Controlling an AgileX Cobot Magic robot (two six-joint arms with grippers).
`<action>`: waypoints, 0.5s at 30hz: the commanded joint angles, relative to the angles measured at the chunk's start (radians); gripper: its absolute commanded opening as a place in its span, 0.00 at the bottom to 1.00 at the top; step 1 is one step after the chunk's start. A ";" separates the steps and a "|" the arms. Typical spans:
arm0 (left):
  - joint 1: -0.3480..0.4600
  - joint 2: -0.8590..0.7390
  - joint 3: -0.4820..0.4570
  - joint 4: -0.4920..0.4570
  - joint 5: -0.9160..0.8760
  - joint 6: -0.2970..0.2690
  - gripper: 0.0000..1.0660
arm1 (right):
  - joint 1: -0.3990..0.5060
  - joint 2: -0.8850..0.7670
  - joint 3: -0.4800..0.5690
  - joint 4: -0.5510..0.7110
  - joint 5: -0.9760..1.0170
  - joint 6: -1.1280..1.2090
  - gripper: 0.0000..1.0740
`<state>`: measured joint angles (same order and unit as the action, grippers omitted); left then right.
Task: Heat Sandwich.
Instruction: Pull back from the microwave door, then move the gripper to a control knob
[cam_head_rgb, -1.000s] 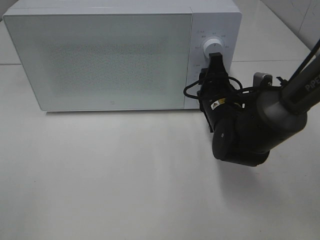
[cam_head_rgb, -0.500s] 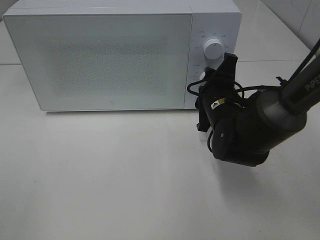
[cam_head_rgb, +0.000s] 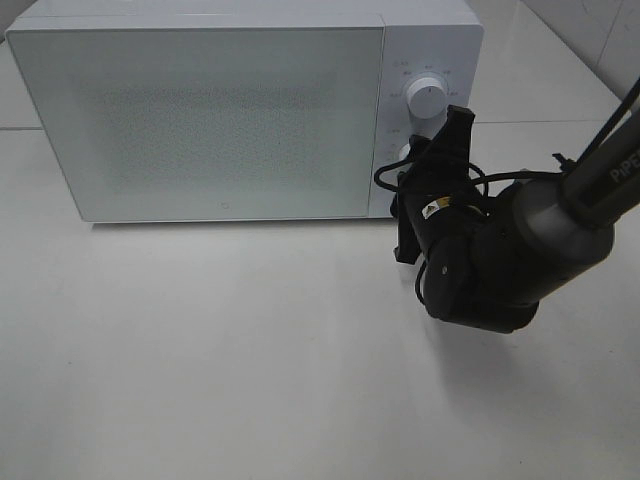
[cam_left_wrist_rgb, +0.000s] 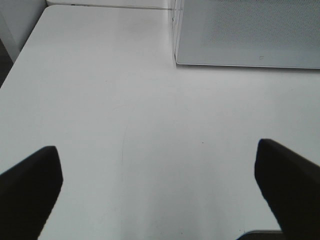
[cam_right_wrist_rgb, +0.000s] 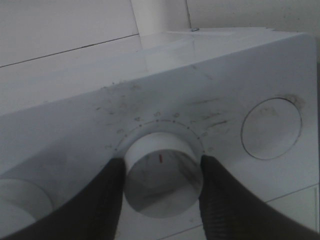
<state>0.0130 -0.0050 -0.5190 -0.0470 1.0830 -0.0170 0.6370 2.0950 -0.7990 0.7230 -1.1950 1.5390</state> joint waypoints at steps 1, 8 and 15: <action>0.003 -0.016 0.003 -0.006 -0.014 -0.002 0.94 | -0.009 -0.013 -0.020 -0.028 -0.146 -0.014 0.09; 0.003 -0.016 0.003 -0.006 -0.014 -0.002 0.94 | -0.009 -0.013 -0.019 -0.029 -0.140 -0.017 0.17; 0.003 -0.016 0.003 -0.006 -0.014 -0.002 0.94 | -0.009 -0.013 -0.019 -0.028 -0.140 -0.031 0.42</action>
<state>0.0130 -0.0050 -0.5190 -0.0470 1.0830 -0.0170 0.6370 2.0950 -0.7990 0.7230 -1.1960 1.5330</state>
